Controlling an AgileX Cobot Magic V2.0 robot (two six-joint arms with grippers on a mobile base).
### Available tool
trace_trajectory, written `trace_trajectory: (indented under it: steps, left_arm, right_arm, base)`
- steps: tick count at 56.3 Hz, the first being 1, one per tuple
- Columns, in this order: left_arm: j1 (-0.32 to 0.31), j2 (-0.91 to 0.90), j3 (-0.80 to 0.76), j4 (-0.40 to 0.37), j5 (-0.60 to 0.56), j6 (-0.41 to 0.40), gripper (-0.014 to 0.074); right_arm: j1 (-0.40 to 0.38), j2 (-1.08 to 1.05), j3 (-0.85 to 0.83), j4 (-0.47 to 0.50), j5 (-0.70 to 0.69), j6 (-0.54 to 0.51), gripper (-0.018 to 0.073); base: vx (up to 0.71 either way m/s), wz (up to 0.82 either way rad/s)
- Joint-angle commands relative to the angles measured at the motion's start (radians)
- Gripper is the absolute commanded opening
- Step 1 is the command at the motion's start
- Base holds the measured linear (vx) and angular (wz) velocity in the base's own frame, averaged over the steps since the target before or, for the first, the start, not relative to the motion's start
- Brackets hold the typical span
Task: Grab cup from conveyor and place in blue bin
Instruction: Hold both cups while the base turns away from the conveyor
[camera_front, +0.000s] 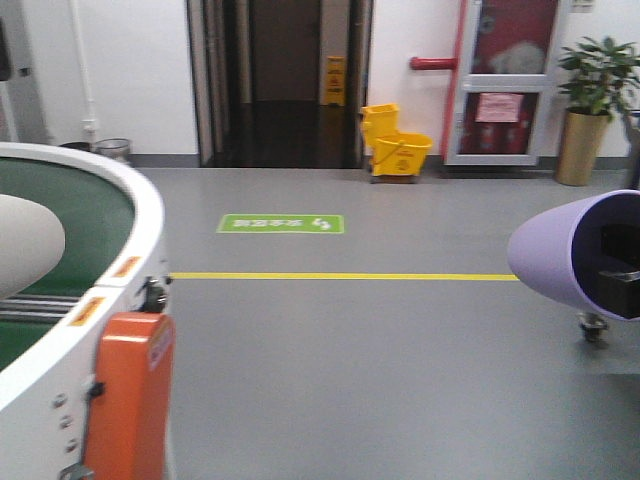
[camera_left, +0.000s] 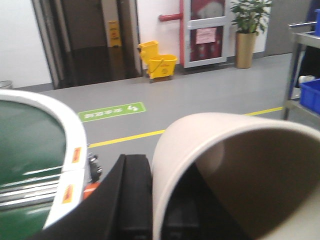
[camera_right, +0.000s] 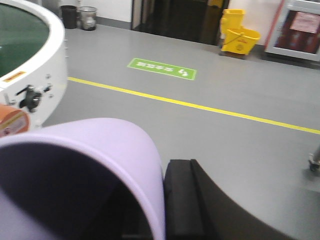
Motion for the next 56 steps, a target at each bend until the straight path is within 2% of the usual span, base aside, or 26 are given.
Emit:
trace_trajectory:
  steps: [1, 56]
  left_arm:
    - [-0.002, -0.011, -0.030, -0.015, -0.091, -0.001, -0.0007]
    - [-0.002, -0.011, -0.030, -0.015, -0.091, -0.001, -0.0006]
  right_arm:
    - [-0.001, -0.017, -0.031, -0.010, -0.088, 0.000, -0.0010]
    - [-0.001, -0.017, -0.031, -0.010, -0.089, 0.000, -0.0009]
  base:
    - [0.13, -0.46]
    - [0.15, -0.41]
